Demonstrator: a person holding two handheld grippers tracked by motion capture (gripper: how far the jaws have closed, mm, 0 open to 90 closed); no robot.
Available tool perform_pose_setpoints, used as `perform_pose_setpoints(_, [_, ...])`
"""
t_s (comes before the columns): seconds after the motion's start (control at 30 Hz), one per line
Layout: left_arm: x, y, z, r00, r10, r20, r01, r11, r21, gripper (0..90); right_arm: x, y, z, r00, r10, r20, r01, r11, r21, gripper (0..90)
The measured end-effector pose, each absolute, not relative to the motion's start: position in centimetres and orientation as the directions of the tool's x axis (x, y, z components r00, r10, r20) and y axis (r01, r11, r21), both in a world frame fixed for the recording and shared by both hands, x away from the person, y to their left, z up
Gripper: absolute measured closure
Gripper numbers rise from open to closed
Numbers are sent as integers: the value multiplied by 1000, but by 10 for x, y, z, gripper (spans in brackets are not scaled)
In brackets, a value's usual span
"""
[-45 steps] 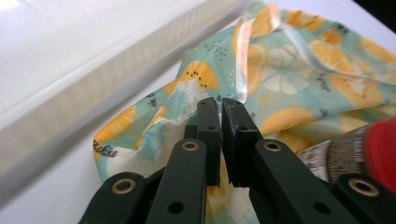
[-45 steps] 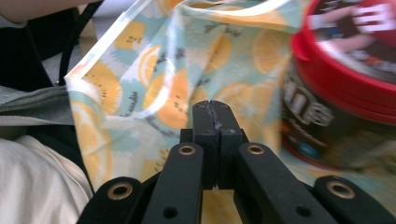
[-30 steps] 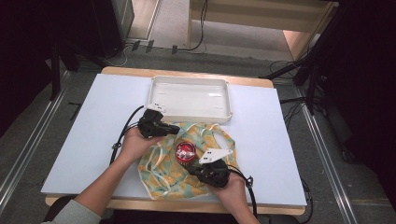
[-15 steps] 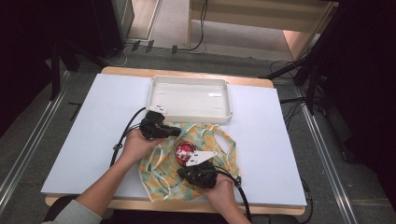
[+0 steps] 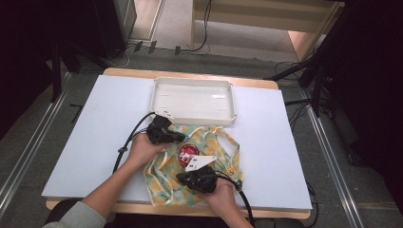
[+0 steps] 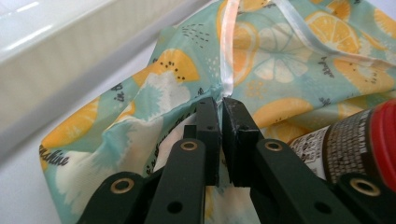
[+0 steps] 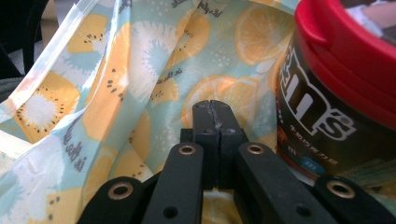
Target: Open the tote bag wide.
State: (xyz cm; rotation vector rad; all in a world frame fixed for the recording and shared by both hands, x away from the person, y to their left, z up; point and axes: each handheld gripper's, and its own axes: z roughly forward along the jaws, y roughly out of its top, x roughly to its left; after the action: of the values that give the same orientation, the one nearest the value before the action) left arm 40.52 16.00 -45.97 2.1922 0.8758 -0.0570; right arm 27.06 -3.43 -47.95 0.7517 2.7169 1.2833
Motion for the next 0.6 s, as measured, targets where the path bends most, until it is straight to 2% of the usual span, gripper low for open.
perform_pose_setpoints(0.33, [396,168,-437,784,549,-288,570,-454,685,806,271,-44,-465,-871,451,195,427,497,755,894])
perform_pose_setpoints(0.47, [392,171,-429,792,536,-292,560,-448,696,745,269,-50,-454,-872,445,203,423,479,769,857])
perform_pose_setpoints(0.6, [384,174,-417,797,528,-293,554,-445,704,720,268,-54,-447,-879,435,193,409,483,775,776])
